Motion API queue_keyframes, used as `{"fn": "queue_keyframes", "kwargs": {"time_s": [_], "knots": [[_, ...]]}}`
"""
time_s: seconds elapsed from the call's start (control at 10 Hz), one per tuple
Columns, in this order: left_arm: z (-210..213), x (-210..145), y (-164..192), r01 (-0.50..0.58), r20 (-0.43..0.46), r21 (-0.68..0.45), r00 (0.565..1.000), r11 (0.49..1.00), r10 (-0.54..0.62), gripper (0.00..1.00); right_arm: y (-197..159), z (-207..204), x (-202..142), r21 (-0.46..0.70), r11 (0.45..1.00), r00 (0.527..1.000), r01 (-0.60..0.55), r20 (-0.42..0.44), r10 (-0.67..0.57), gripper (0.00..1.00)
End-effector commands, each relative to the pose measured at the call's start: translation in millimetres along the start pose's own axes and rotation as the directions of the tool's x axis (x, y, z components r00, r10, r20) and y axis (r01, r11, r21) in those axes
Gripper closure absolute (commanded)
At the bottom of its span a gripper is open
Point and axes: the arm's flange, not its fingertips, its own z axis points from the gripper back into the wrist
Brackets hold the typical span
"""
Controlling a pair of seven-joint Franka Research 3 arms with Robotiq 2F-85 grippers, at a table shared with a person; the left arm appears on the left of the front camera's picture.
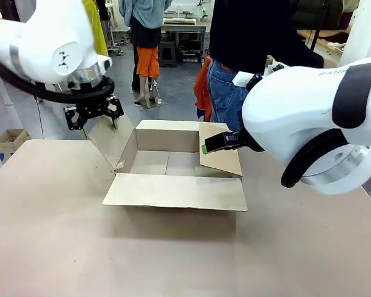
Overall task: Pack the gift set into the box.
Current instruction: Place both hands on the side flaps of the Package Box and spread them outward.
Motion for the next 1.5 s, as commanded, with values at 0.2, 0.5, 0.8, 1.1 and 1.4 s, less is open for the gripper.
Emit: {"fn": "queue_keyframes", "kwargs": {"time_s": [0.2,0.5,0.8,1.1,1.4], "knots": [[-22,19,70,-0.035,-0.137,-0.223,0.991,0.974,0.005,0.00,1,2,2,-0.006,1.000,1.000,-0.004,-0.003,0.004,0.00],[-52,36,105,0.060,-0.255,-0.395,0.952,0.917,-0.172,0.00,1,2,2,-0.006,1.000,1.000,-0.004,-0.003,0.004,0.00],[-36,29,82,0.015,-0.156,-0.280,0.986,0.960,-0.061,0.00,1,2,2,-0.006,1.000,1.000,-0.004,-0.003,0.004,0.00],[-36,29,82,0.015,-0.156,-0.280,0.986,0.960,-0.061,0.00,19,-3,45,-0.197,0.977,0.971,-0.078,-0.237,0.029,0.00],[-36,29,82,0.015,-0.156,-0.280,0.986,0.960,-0.061,0.00,66,-53,133,-0.372,0.914,0.871,-0.159,-0.488,-0.047,0.00]]}}
